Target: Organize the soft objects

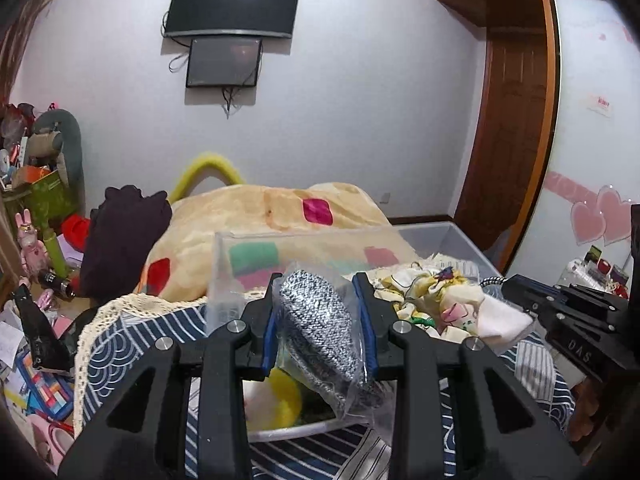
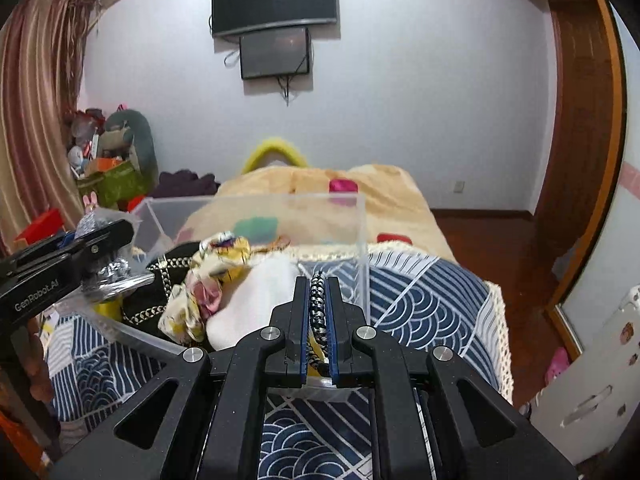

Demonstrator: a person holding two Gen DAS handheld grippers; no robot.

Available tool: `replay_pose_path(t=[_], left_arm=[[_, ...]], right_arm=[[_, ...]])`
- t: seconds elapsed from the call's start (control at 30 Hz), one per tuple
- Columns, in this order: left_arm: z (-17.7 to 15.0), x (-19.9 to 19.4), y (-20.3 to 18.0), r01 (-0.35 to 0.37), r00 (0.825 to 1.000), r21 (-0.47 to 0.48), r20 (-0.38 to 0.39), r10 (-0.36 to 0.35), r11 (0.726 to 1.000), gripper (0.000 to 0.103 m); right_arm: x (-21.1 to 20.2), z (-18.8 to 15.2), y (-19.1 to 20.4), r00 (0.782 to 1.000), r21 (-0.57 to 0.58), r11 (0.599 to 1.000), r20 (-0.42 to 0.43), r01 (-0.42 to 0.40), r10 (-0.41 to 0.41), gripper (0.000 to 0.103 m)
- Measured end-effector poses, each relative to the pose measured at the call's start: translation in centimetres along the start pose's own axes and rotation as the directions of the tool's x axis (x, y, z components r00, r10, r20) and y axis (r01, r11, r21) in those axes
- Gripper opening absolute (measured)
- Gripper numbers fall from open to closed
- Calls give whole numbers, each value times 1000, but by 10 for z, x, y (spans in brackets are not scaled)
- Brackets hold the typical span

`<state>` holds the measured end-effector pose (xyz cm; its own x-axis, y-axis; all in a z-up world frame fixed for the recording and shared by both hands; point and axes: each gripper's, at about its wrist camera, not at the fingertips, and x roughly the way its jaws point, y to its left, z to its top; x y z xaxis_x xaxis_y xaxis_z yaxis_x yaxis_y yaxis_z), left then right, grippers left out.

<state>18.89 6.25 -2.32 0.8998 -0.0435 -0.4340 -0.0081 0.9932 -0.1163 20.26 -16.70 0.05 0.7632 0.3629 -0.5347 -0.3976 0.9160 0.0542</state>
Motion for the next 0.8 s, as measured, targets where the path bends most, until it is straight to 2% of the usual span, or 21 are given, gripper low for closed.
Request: replay_pose_path(t=[0.07,0.13,0.2,0.23,0.3,0.43,0.6,0.73,0.8], left_arm=[[-2,9,-4,1,1000,13,-23,-1,1000,34],[-5,16,-6,0,999,21,-51,1,1000,41],[-8,19,-7,-5,997,21,-72,7,1000,54],[-9,19,-7,-9,997,20,-73,11,1000,58],[-11,13,-8,-17,998,19,-56,18,1000,67],[-12,-4,-13,-14,999,32,-29,15,999,70],[-9,-28,-17,5,1000,43,-12,-5,999,78],[-7,-53,-22,15,999,55,30,-17,998,86],[-7,-65,-25,17,999,56,49,-20,998,93]], right_arm=[[0,-1,-2,1000,-1,1000,-17,-9,9,7],[-2,-3,-4,1000,0,1000,-24,-7,7,7],[-3,-4,-5,999,4,1000,-32,-14,14,8],[-4,-4,-6,999,5,1000,-36,-18,18,9],[-5,-4,-8,999,2,1000,-35,-12,12,22],[-18,-4,-6,1000,-1,1000,-21,-18,18,28],[-41,0,-7,999,1,1000,40,-16,16,50],[-67,5,-5,994,3,999,102,-38,37,55],[-77,7,-3,990,-1,999,131,-48,47,58]])
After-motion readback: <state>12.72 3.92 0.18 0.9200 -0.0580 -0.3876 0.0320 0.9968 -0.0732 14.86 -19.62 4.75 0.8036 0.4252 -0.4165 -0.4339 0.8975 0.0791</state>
